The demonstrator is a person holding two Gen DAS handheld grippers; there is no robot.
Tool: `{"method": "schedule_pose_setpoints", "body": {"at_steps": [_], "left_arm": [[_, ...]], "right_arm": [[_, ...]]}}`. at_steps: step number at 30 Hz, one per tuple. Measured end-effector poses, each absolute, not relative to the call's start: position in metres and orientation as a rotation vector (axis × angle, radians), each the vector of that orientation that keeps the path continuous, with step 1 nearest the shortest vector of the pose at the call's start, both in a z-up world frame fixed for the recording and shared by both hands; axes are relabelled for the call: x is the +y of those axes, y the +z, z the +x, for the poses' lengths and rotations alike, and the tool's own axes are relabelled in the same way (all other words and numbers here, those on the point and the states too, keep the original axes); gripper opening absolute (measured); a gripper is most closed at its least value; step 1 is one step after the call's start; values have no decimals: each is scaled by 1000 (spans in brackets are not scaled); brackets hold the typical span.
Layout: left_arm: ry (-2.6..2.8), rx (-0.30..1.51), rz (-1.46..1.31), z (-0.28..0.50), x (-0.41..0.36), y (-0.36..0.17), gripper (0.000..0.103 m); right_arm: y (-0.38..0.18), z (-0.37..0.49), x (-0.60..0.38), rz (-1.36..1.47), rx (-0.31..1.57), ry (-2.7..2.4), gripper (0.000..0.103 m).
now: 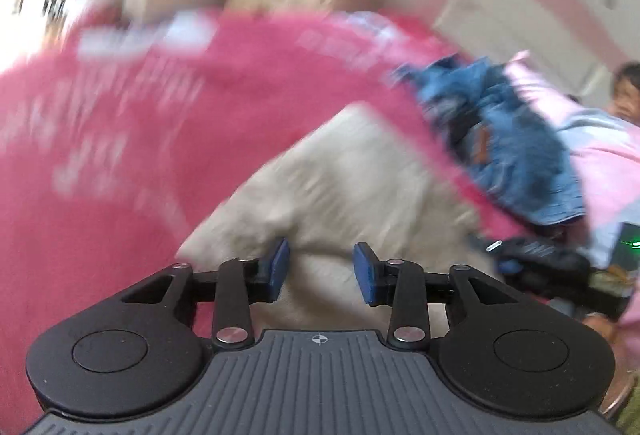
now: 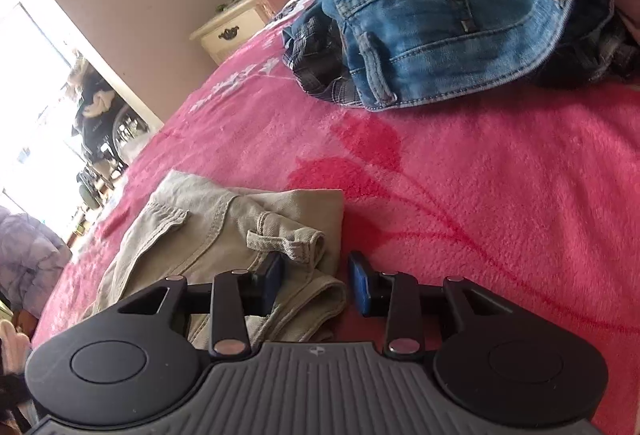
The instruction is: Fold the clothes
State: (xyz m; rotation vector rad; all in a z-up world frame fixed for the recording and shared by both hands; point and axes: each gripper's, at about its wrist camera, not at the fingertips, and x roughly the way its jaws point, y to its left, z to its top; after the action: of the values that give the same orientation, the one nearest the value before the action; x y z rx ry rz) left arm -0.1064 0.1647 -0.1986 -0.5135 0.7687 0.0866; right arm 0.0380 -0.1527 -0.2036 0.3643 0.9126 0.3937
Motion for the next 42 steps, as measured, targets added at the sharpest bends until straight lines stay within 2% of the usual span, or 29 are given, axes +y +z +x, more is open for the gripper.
{"method": "schedule_pose_setpoints", "body": {"at_steps": [3, 10, 17, 19, 20, 21, 25, 30, 33, 34, 36, 37, 39, 40, 42], "left_arm": [[86, 749, -529, -115, 168, -193, 36], [167, 581, -515, -133, 187, -171, 37], [254, 639, -482, -126, 207, -207, 35], [227, 643, -507, -126, 211, -211, 25], [206, 648, -520, -126, 212, -212, 14], [188, 657, -536, -125, 213, -212, 10], [184, 687, -598, -132, 219, -216, 0], [274, 727, -772, -142, 240, -226, 0], [263, 592, -809, -154, 250, -211, 1], [258, 566, -815, -154, 251, -209, 5], [235, 559, -840, -145, 252, -211, 41], [207, 594, -861, -135, 251, -218, 48], [173, 649, -914, -124, 248, -234, 46], [161, 671, -942, -120, 247, -242, 42], [139, 690, -986, -121, 250, -244, 26]], "right_arm": [[-188, 41, -143, 296, 946, 354, 38], [-119, 6, -103, 85, 843, 383, 38], [-129, -3, -29, -62, 873, 457, 35], [-152, 2, -18, -131, 921, 386, 30], [-164, 5, -17, -161, 940, 338, 30], [-171, 6, -19, -164, 947, 310, 29], [-170, 7, -23, -150, 955, 283, 29], [-173, 10, -27, -116, 974, 265, 29], [-173, 8, -22, -151, 974, 264, 29], [-173, 7, -20, -163, 973, 264, 29], [-174, 6, -19, -174, 973, 262, 30], [-174, 6, -18, -175, 972, 259, 30], [-174, 4, -16, -184, 967, 252, 30], [-174, 4, -15, -193, 966, 249, 30], [-173, 4, -14, -203, 968, 245, 30]]}}
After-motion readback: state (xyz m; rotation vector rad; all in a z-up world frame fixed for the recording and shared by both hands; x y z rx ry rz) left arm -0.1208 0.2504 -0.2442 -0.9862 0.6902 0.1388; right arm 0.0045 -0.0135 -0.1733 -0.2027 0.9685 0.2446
